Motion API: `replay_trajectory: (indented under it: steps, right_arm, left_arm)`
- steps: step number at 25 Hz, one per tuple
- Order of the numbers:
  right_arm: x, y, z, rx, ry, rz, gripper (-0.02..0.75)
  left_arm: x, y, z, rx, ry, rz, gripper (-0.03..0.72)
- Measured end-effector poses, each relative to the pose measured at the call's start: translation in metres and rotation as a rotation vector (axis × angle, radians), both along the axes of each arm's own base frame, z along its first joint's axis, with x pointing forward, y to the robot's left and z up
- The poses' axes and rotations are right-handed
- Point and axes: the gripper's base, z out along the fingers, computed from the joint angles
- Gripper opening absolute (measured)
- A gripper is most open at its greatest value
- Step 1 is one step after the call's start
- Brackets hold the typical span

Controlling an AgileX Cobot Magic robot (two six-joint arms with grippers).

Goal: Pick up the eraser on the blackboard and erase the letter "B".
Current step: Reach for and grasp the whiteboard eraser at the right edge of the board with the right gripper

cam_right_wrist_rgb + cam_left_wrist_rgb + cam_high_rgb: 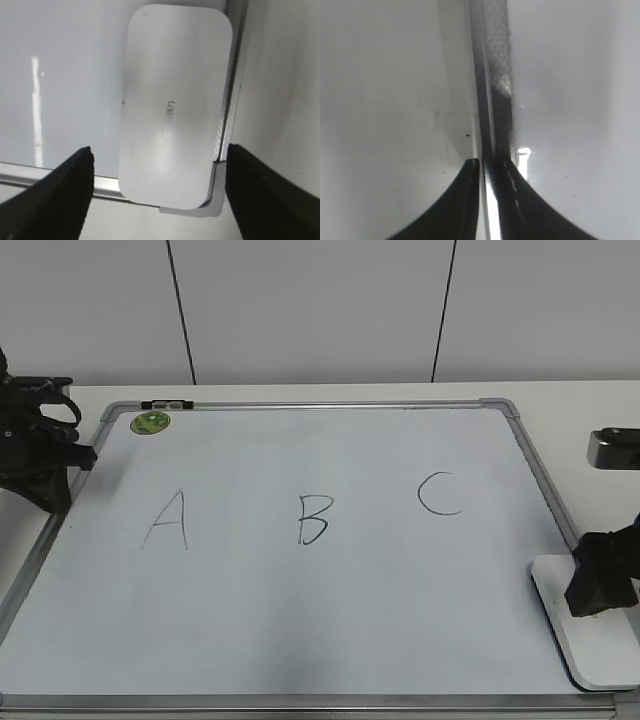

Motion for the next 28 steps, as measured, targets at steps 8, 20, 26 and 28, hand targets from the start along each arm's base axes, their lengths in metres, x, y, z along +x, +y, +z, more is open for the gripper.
replay_trajectory:
  steps: [8,20,26,28]
  right_arm:
    - [0.008,0.000,-0.015,-0.014,0.018,-0.026,0.608]
    - [0.024,0.001,-0.039,-0.024,0.064,-0.031,0.608]
    - [0.029,0.002,-0.046,-0.026,0.085,-0.033,0.599]
    - [0.029,0.002,-0.047,-0.027,0.088,-0.033,0.596]
  left_arm:
    - [0.000,0.000,0.000,0.000,0.000,0.000,0.085]
    - [0.000,0.000,0.000,0.000,-0.002,0.000,0.085]
    - [0.000,0.000,0.000,0.000,-0.002,0.000,0.085]
    - [0.000,0.000,0.000,0.000,-0.002,0.000,0.085]
